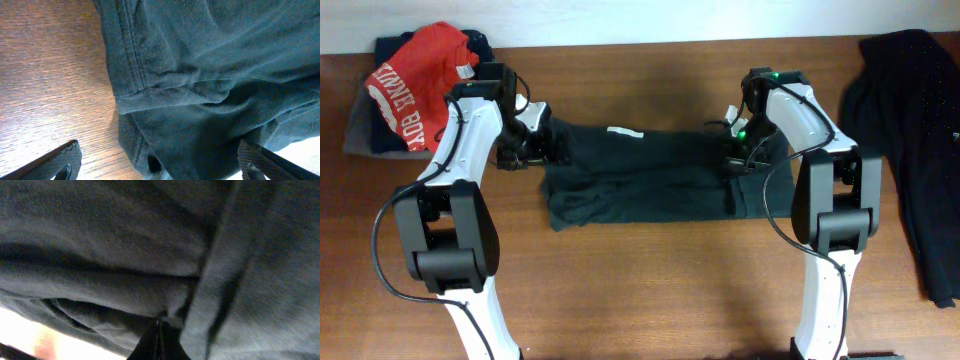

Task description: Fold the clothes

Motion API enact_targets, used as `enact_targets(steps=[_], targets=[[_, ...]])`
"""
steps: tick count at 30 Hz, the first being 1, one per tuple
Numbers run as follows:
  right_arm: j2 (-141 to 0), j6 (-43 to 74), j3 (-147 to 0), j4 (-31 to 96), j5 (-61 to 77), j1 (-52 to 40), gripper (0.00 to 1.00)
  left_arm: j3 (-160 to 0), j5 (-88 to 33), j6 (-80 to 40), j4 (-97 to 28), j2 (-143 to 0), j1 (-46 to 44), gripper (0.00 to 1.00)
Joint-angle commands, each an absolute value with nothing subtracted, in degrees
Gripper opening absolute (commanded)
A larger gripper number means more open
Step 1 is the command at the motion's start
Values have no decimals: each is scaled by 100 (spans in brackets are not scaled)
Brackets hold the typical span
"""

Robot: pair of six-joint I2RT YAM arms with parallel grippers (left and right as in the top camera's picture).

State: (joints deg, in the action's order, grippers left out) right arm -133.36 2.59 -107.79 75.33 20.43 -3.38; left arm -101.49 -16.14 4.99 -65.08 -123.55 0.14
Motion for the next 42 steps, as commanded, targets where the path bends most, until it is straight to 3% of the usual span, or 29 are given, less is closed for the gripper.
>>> enact_targets(steps=[1, 3, 5, 8, 9, 12, 20, 24, 28, 38, 40, 42], targets=[[-13179, 233, -11316, 7758, 1798, -21, 4, -10269, -1717, 611, -6512, -12320, 54, 99], [-13082, 172, -11885, 8086, 1334, 325, 5, -10269, -1717, 609, -6514, -12320, 54, 99], [-13082, 12, -12289, 8348, 1201, 600, 14, -10269, -1717, 609, -6514, -12320, 54, 99], [-13082, -178, -12573, 8453, 1173, 1087, 53, -10269, -1719, 609, -6514, -12320, 54, 99], [-13085, -217, -12573, 8433, 1179, 1225, 62, -10269, -1719, 609, -6512, -12320, 54, 99], [-13100, -576, -12425, 8359, 1253, 1625, 73, -10269, -1719, 609, -6510, -12320, 54, 99], [-13161, -1874, -11351, 7854, 2781, 2121, 79, -10269, -1719, 609, -6493, -12320, 54, 99], [-13161, -2178, -10753, 7395, 3249, 2145, 92, -10269, -1717, 609, -6495, -12320, 54, 99], [-13161, -2436, -10272, 7041, 3695, 2145, 98, -10269, -1719, 609, -6497, -12320, 54, 99], [-13163, -2526, -9636, 6414, 4204, 2128, 100, -10269, -1719, 609, -6517, -12320, 54, 99], [-13163, -2523, -9472, 6311, 4250, 2093, 97, -10269, -1719, 609, -6514, -12320, 54, 99], [-13163, -2502, -9218, 6189, 4246, 2043, 84, -10269, -1719, 609, -6512, -12320, 54, 99]])
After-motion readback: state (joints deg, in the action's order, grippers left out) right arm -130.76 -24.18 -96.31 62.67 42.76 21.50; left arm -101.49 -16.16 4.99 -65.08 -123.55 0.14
